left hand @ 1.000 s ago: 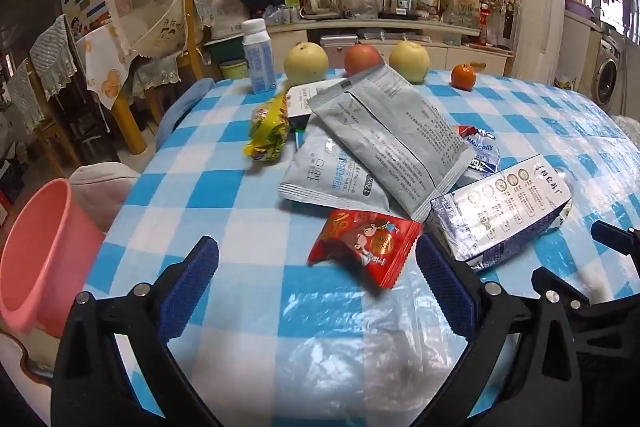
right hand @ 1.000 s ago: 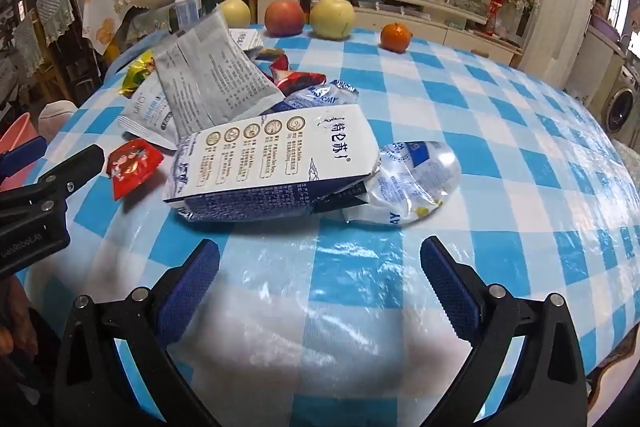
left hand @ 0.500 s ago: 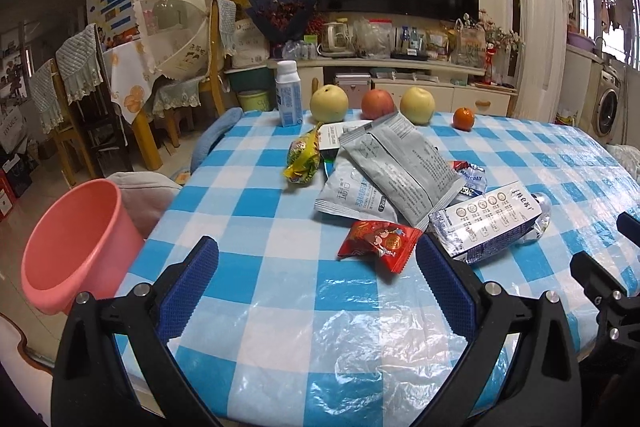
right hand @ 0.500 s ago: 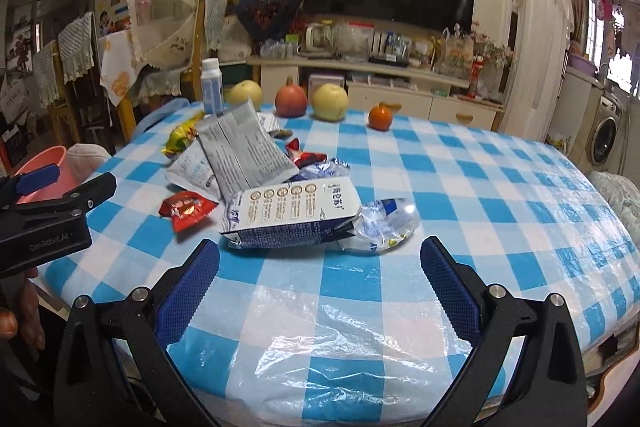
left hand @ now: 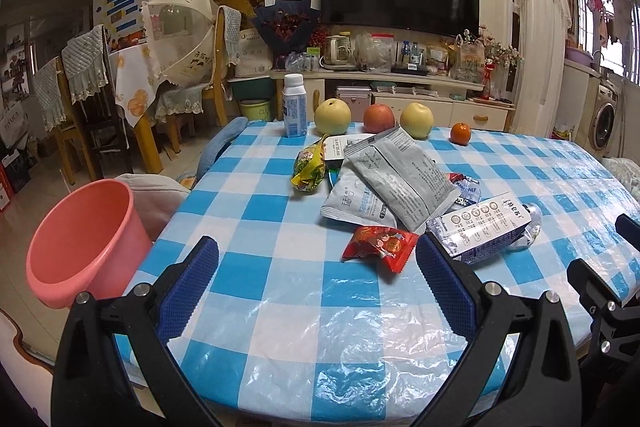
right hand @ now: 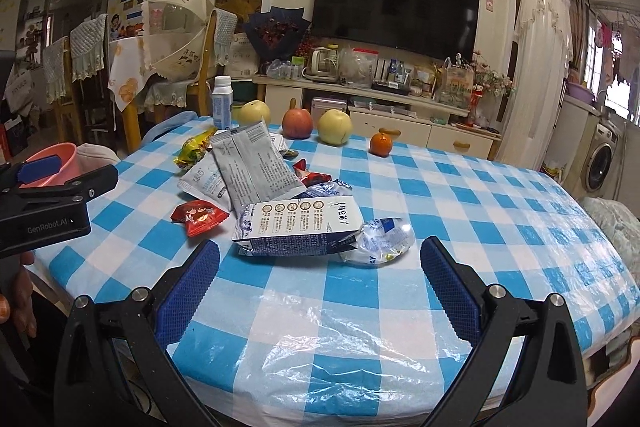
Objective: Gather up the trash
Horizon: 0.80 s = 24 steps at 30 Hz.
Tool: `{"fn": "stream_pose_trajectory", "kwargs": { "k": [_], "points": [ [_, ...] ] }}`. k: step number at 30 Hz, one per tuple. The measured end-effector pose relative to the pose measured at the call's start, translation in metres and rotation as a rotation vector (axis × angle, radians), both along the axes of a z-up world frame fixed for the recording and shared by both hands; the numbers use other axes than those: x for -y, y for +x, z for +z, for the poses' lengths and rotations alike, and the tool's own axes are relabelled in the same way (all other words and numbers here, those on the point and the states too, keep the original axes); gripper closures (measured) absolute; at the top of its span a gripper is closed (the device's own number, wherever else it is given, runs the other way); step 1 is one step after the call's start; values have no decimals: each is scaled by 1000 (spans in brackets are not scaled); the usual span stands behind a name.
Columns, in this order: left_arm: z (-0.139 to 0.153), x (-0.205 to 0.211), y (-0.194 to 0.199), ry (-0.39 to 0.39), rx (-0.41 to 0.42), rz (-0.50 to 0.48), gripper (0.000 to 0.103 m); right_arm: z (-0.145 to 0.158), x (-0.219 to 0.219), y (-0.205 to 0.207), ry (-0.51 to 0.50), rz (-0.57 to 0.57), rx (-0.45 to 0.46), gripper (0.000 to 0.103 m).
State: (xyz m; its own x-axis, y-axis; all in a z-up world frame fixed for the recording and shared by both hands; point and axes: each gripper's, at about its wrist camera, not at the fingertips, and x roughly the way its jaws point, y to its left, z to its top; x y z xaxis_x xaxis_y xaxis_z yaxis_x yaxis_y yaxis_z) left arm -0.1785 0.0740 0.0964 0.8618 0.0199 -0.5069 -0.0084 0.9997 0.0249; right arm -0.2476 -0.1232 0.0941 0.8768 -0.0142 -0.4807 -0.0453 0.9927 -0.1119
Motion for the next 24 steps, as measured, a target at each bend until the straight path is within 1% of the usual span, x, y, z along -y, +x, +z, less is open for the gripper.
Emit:
{"fn": "stream_pose_trajectory", "kwargs": {
  "k": [8, 14, 19, 24],
  "points": [
    [0, 1, -1, 0, 3, 0, 3, -2, 1, 1, -9, -2, 17, 4],
    [-1, 1, -1, 11, -4, 1, 3, -8, 7, 5, -5, 2, 10, 4],
    [-6, 2, -1, 33, 22, 9, 3, -16, 7, 11, -24, 18, -17, 4],
    [-12, 2, 2, 11, 32, 4, 3, -20, 11, 15, -4, 48, -48, 4]
  ]
}}
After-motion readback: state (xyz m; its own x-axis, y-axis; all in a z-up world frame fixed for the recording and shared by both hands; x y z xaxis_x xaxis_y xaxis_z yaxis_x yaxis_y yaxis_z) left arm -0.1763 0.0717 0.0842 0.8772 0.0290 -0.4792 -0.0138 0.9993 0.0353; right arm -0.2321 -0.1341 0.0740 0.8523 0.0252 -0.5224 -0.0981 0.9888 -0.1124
